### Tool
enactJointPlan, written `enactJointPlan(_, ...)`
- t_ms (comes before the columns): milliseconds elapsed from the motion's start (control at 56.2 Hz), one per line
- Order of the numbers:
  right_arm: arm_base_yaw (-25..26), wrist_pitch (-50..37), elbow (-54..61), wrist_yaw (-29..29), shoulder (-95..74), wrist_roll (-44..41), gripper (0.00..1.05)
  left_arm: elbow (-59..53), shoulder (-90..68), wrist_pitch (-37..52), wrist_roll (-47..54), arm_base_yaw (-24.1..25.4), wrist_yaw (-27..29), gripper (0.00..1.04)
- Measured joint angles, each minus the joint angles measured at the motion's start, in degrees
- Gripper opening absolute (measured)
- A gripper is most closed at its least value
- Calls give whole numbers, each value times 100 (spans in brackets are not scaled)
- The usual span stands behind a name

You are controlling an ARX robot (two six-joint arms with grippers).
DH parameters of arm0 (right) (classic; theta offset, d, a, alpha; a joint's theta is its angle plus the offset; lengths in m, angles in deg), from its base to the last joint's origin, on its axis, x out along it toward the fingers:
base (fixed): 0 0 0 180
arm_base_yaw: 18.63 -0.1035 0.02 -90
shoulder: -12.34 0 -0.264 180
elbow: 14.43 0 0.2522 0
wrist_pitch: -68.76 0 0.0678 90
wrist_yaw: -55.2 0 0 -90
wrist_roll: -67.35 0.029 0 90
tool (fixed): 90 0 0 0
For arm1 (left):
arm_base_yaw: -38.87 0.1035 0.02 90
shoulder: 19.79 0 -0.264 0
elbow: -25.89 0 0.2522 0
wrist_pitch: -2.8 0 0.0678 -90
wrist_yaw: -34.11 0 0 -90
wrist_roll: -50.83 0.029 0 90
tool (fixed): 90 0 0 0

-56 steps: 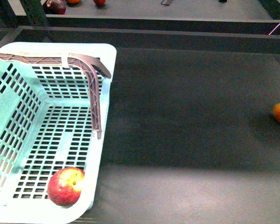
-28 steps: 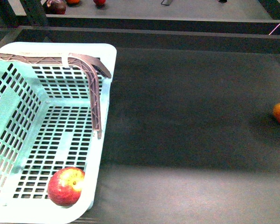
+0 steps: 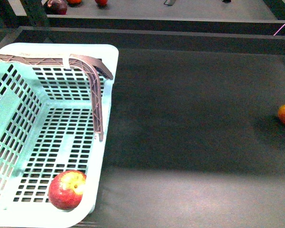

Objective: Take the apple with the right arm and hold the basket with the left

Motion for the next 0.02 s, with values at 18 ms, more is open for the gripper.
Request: enactJointPlan(18,0,0,0,0,0,0,96,0,0,2,0,0,0,98)
